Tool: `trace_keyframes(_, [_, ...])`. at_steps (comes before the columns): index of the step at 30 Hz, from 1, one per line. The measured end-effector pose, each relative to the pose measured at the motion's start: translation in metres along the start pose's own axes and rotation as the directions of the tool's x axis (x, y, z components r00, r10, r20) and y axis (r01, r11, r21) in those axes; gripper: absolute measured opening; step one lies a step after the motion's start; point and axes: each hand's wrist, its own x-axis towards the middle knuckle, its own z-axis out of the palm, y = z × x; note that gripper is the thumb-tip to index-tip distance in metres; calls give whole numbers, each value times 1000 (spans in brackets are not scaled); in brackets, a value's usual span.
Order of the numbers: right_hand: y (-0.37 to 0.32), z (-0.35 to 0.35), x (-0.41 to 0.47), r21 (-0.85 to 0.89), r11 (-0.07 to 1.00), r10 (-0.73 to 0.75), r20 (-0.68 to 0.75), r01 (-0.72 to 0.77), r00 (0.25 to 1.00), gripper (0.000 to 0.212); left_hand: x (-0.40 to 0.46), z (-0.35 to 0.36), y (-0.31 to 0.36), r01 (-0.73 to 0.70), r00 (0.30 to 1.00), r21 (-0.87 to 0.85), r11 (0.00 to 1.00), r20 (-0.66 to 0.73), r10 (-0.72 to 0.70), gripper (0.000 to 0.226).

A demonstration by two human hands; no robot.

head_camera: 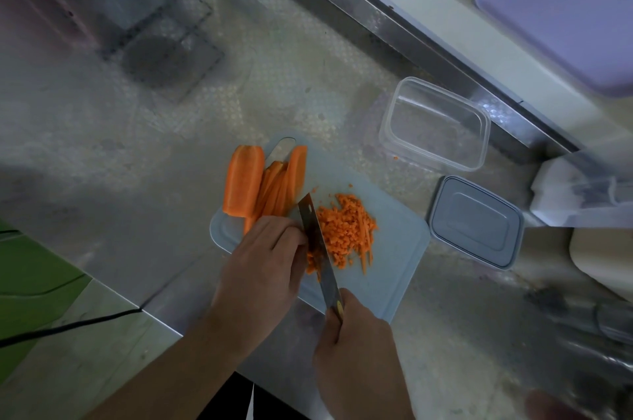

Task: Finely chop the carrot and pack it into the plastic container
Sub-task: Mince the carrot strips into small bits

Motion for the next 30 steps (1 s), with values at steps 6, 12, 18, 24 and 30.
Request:
trace_keyframes(6, [0, 4, -2, -21, 1000, -11, -2, 11, 1000, 12, -1, -2, -1, 17, 999, 7, 1000, 28, -17, 10])
trace_keyframes(12, [8, 0, 0, 28, 998, -51, -15, 51, 999, 13, -2, -9, 4, 36, 998, 2, 999, 53, -36, 20])
trace_keyframes(18, [12, -2, 1, 67, 996, -59, -13, 60, 998, 12, -11, -17, 9, 85, 983, 36, 996, 161, -90, 28])
trace_keyframes(24, [16, -3, 2, 73, 995, -73, -5, 73, 997, 11, -10, -15, 12, 56, 987, 29, 998, 151, -60, 26])
trace_keyframes(30, [17, -3, 2, 80, 993, -87, -21, 89, 996, 11, -12, -13, 13, 59, 982, 23, 998, 177, -62, 22])
